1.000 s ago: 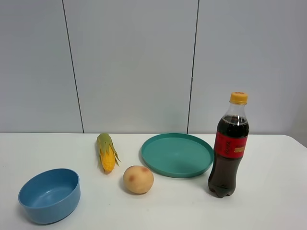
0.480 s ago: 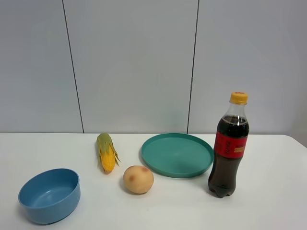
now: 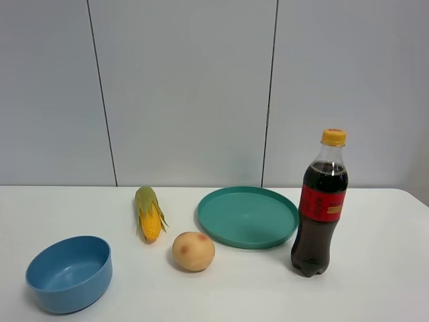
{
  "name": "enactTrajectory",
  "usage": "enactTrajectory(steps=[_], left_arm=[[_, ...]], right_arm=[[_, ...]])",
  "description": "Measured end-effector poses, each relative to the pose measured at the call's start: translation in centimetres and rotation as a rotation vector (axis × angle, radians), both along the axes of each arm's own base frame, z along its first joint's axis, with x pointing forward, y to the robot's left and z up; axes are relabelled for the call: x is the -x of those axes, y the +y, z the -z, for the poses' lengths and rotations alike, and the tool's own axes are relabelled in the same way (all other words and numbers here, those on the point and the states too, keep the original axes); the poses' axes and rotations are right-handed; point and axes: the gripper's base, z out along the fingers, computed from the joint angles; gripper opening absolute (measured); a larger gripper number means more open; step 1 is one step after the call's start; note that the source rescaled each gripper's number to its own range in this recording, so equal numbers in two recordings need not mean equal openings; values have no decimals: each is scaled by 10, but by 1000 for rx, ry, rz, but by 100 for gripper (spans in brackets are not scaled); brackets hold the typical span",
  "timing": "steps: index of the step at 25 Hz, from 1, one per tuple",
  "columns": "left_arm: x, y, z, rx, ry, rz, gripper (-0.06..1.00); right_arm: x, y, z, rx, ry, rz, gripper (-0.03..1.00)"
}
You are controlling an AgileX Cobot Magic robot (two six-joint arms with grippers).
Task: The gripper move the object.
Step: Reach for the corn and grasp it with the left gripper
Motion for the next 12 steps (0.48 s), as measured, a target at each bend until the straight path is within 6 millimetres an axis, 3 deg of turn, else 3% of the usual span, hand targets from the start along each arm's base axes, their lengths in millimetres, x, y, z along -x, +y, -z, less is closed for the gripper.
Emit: enactTrajectory(steps=[12], left_arm=[[0,0,0,2,0,2,100]], right_arm=[[0,0,0,0,0,0,100]])
